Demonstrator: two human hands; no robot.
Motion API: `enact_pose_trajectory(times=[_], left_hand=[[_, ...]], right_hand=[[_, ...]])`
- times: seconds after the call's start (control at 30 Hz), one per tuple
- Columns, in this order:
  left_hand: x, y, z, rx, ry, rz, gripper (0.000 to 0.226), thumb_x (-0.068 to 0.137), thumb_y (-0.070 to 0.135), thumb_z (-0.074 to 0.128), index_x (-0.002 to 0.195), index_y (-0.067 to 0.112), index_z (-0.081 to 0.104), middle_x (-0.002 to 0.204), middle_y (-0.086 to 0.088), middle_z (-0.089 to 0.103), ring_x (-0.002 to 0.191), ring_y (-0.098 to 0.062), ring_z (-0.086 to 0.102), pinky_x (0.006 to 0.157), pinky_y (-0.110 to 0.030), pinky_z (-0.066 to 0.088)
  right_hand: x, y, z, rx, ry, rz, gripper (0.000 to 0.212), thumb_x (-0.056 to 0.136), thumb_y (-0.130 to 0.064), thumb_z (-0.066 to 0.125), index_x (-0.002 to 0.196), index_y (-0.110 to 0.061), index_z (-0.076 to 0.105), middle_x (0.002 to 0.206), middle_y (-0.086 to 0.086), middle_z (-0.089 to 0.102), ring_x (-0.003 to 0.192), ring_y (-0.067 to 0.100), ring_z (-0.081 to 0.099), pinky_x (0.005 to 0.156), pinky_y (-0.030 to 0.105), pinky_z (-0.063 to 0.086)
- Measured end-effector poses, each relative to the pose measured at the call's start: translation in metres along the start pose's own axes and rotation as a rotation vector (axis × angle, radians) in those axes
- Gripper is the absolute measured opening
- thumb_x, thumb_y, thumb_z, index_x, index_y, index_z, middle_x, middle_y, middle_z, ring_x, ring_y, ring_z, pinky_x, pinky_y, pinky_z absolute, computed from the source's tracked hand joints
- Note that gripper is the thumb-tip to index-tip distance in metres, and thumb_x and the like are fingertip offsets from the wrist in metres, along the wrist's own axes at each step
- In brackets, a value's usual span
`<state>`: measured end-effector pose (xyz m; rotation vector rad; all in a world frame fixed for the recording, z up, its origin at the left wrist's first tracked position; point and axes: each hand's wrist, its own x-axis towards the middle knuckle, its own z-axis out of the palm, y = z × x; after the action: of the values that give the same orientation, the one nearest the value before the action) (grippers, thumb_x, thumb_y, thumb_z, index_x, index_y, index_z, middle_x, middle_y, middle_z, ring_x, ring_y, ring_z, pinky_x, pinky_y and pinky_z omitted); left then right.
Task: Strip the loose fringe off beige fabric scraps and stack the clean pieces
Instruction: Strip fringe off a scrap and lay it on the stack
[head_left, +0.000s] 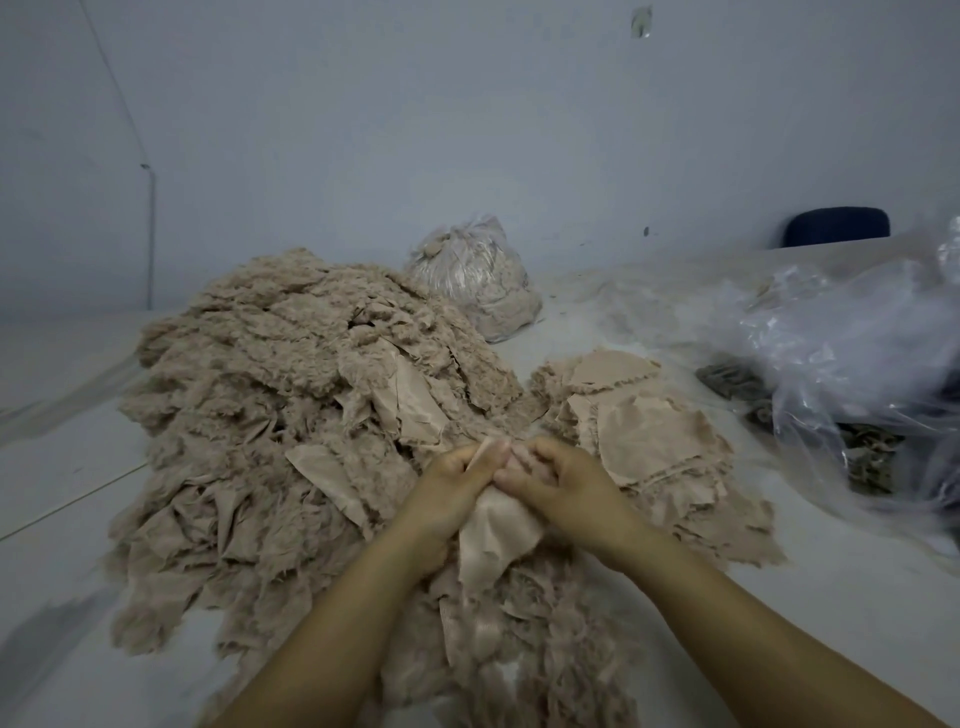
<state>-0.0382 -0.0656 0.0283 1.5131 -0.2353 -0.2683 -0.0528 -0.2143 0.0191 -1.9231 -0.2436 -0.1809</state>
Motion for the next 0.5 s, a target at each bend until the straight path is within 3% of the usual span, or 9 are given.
enact_pose_trajectory(times=[0.07, 0.13, 0.2, 0.3, 0.4, 0.43, 0.5], left_hand=[[0.0, -0.005, 0.011, -0.078, 0.018, -0.02, 0.045, 0.086, 0.053, 0.048, 0.102, 0.015, 0.068, 0.098, -0.013, 0.072, 0.087, -0.026, 0.069, 0.078, -0.04, 0.056], [-0.004, -0.009, 0.02, -0.049, -0.015, -0.033, 0.045, 0.094, 0.054, 0.039, 0.102, 0.018, 0.066, 0.084, -0.002, 0.073, 0.068, -0.019, 0.068, 0.057, -0.027, 0.055], [-0.006, -0.011, 0.02, 0.07, 0.064, -0.006, 0.035, 0.096, 0.041, 0.046, 0.08, 0.014, 0.061, 0.051, 0.007, 0.056, 0.039, -0.009, 0.045, 0.037, -0.012, 0.033], [-0.002, -0.011, 0.01, 0.156, 0.173, 0.044, 0.032, 0.098, 0.022, 0.048, 0.067, 0.016, 0.053, 0.04, 0.013, 0.04, 0.035, 0.0, 0.033, 0.037, -0.01, 0.029], [0.001, -0.011, 0.0, 0.241, 0.151, 0.065, 0.035, 0.099, 0.021, 0.047, 0.064, 0.015, 0.045, 0.048, 0.006, 0.037, 0.04, -0.004, 0.032, 0.041, -0.014, 0.03], [0.001, -0.012, -0.002, 0.267, 0.122, 0.068, 0.036, 0.099, 0.022, 0.045, 0.064, 0.013, 0.046, 0.049, 0.004, 0.041, 0.043, -0.007, 0.036, 0.043, -0.015, 0.033], [0.001, -0.014, -0.006, 0.275, 0.099, 0.042, 0.032, 0.1, 0.025, 0.041, 0.074, 0.011, 0.055, 0.058, 0.0, 0.054, 0.05, -0.011, 0.048, 0.047, -0.018, 0.041]], right_hand=[[0.006, 0.005, 0.005, -0.037, 0.176, -0.018, 0.035, 0.09, -0.033, 0.064, 0.062, -0.022, 0.045, 0.06, -0.007, 0.045, 0.057, 0.01, 0.041, 0.056, 0.028, 0.034], [0.012, 0.005, 0.001, -0.022, 0.35, 0.004, 0.039, 0.092, -0.03, 0.06, 0.06, -0.021, 0.041, 0.057, -0.004, 0.043, 0.055, 0.012, 0.039, 0.052, 0.026, 0.031], [0.021, 0.005, -0.014, -0.017, 0.477, 0.046, 0.033, 0.092, -0.031, 0.058, 0.064, -0.016, 0.049, 0.061, 0.001, 0.05, 0.058, 0.016, 0.045, 0.051, 0.024, 0.033], [0.034, 0.009, -0.05, -0.022, 0.615, 0.124, 0.034, 0.093, -0.032, 0.056, 0.072, -0.004, 0.056, 0.07, 0.01, 0.058, 0.068, 0.026, 0.053, 0.061, 0.031, 0.039], [0.041, 0.015, -0.086, -0.169, 0.6, 0.169, 0.026, 0.093, -0.032, 0.056, 0.072, -0.017, 0.059, 0.073, 0.002, 0.059, 0.084, 0.029, 0.056, 0.071, 0.034, 0.038], [0.041, 0.018, -0.093, -0.269, 0.565, 0.203, 0.02, 0.093, -0.035, 0.055, 0.084, -0.02, 0.063, 0.086, 0.004, 0.062, 0.094, 0.03, 0.055, 0.077, 0.035, 0.039], [0.036, 0.019, -0.095, -0.538, 0.543, 0.284, 0.041, 0.092, -0.042, 0.056, 0.123, -0.015, 0.055, 0.124, 0.016, 0.053, 0.119, 0.035, 0.045, 0.095, 0.042, 0.038]])
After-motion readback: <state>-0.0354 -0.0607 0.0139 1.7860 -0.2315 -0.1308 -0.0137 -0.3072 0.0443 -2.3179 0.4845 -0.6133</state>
